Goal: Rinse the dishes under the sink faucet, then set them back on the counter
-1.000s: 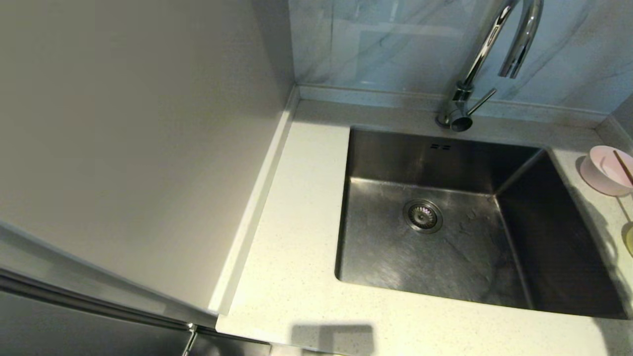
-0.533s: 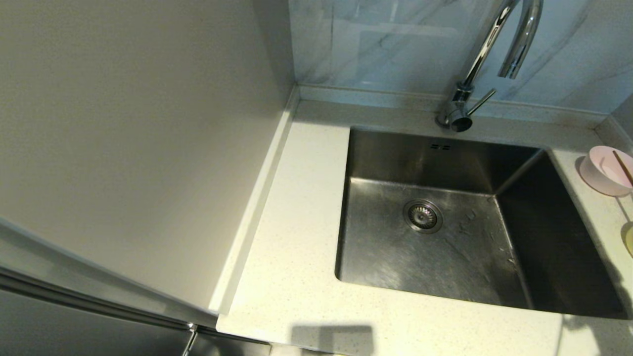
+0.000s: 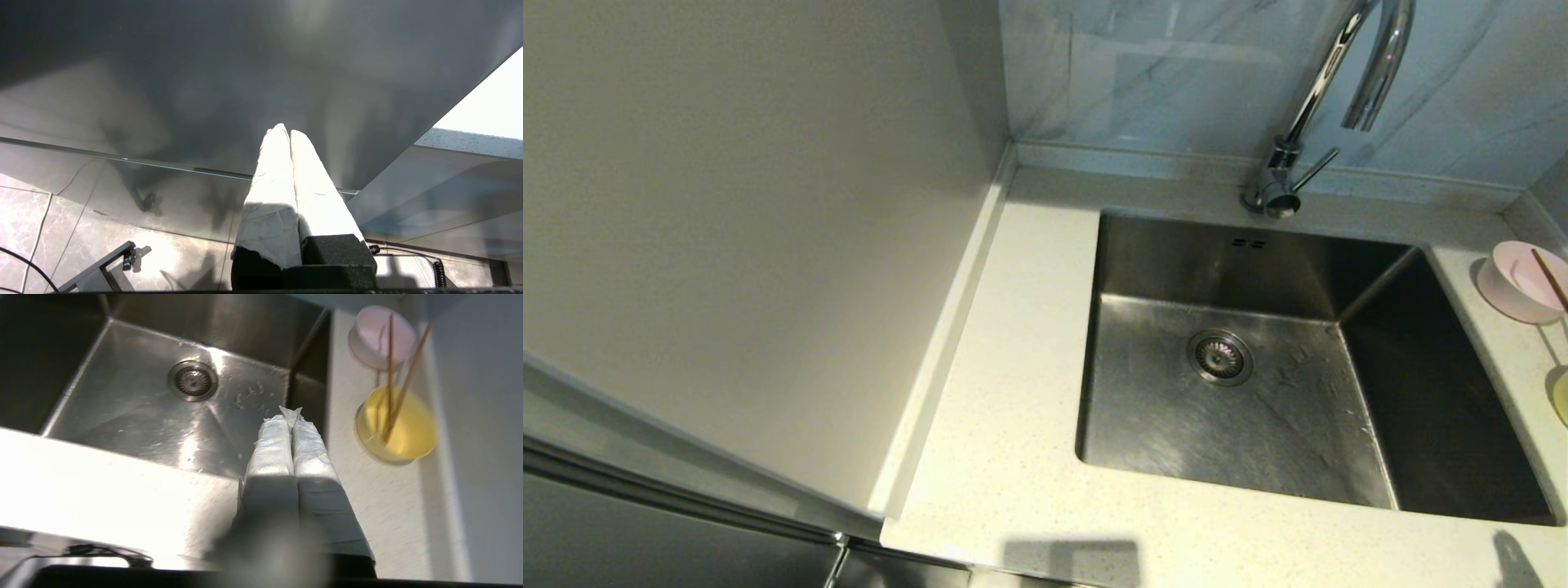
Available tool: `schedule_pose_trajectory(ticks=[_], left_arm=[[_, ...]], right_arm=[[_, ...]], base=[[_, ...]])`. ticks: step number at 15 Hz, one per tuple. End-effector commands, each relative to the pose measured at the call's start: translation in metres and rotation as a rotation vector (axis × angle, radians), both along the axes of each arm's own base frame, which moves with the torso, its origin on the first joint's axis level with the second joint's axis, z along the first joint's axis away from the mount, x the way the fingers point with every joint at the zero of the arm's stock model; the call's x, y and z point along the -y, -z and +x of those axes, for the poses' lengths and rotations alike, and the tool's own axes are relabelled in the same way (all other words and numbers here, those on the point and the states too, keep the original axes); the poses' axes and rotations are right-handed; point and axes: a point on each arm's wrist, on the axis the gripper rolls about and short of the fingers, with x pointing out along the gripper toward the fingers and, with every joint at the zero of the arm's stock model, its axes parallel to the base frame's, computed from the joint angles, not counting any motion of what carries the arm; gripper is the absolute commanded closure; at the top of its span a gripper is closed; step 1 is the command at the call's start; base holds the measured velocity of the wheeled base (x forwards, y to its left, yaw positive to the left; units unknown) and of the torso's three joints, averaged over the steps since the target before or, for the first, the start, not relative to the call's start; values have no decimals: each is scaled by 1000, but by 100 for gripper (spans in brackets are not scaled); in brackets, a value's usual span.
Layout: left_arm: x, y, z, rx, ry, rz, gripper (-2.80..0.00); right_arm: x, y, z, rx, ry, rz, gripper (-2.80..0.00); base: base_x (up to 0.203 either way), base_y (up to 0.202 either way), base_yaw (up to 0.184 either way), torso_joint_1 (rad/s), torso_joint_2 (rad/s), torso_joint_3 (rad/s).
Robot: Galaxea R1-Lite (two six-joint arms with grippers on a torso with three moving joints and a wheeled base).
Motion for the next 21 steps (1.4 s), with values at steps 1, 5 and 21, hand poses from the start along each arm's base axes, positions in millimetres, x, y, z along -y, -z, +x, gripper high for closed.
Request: schedule_pose_trajectory(ticks=[1,5,21], left_arm=[[0,0,0,3,-1,0,0],[0,0,0,3,-1,0,0],[0,0,0,3,-1,0,0]], right_arm=[[0,26,-7,9,-24,24,0],[2,70,-9,26,-135,113,0],[0,127,-10,2,-173,54,0]], base=[[0,0,0,0,0,0],[0,0,0,0,0,0],[0,0,0,0,0,0]])
